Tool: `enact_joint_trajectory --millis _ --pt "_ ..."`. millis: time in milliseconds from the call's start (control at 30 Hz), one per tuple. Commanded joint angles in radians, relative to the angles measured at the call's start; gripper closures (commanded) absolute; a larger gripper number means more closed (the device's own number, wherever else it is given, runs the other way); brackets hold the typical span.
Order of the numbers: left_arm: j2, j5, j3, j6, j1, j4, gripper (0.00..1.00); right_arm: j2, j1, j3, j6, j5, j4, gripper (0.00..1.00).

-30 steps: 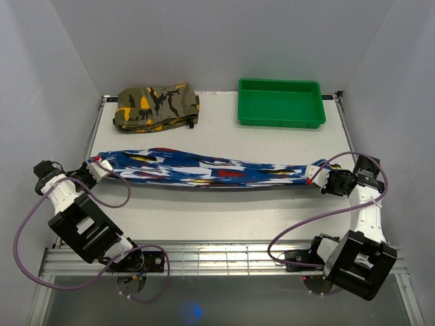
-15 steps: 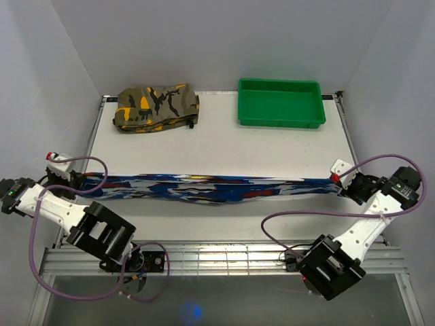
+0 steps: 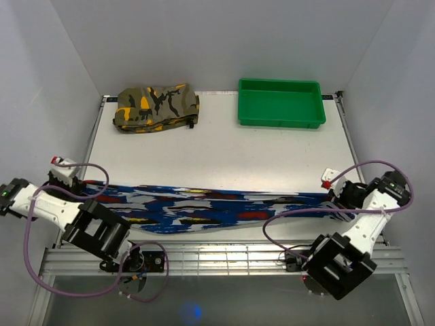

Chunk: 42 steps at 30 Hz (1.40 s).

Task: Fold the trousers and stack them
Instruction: Fold the trousers

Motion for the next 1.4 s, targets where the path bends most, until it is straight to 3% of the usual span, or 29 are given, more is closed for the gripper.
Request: enact_joint_trajectory --millis 0,133,333,400,433,500,533,567,600,667,733,867,1000,1067,1233,1367 --pt "-0.024 -0.073 -0.066 -0.287 -0.240 0.533 1.00 0.104 0.200 -0.027 0.163 0.255 0.571 0.92" --pt "0.070 -0.237 -0.117 -0.629 -0.443 0.857 1.00 0.318 0.367 0.095 0.353 0.346 0.696 0.92" --pt "0.420 -0.373 0.096 -0.818 -0.571 0.924 1.00 0.687 0.494 0.342 0.444 0.447 0.649 0.92" --pt "0.481 -0.423 0.141 -0.837 -0.615 0.938 0.95 0.801 0.533 0.440 0.485 0.474 0.630 0.92" --pt "0.534 -0.443 0.156 -0.864 -0.630 0.938 0.90 0.832 0.543 0.474 0.528 0.482 0.626 0.87" --pt "0.579 -0.503 0.187 -0.903 -0.670 0.949 0.66 0.910 0.571 0.575 0.600 0.491 0.632 0.75" --pt "0.597 -0.522 0.223 -0.932 -0.680 0.953 0.49 0.927 0.576 0.614 0.639 0.493 0.633 0.69" --pt "0.619 -0.531 0.244 -0.988 -0.683 0.955 0.38 0.944 0.580 0.653 0.721 0.498 0.636 0.58" --pt "0.621 -0.539 0.265 -1.019 -0.683 0.963 0.04 0.962 0.580 0.737 0.758 0.496 0.626 0.50" --pt "0.612 -0.543 0.299 -1.064 -0.681 0.966 0.02 0.963 0.579 0.793 0.821 0.511 0.606 0.37" --pt "0.563 -0.551 0.296 -1.073 -0.683 0.963 0.02 0.918 0.576 0.801 0.835 0.525 0.596 0.35" --pt "0.454 -0.519 0.291 -1.050 -0.683 0.822 0.02 0.818 0.573 0.763 0.829 0.501 0.475 0.37" --pt "0.389 -0.431 0.261 -0.964 -0.681 0.499 0.02 0.759 0.573 0.688 0.806 0.464 0.333 0.41" --pt "0.366 -0.437 0.213 -0.940 -0.683 0.449 0.02 0.752 0.573 0.621 0.806 0.452 0.314 0.43" --pt "0.358 -0.491 0.037 -0.960 -0.680 0.449 0.02 0.815 0.574 0.524 0.852 0.470 0.365 0.44" --pt "0.423 -0.558 -0.023 -1.024 -0.678 0.542 0.02 0.883 0.574 0.465 0.883 0.542 0.478 0.46"
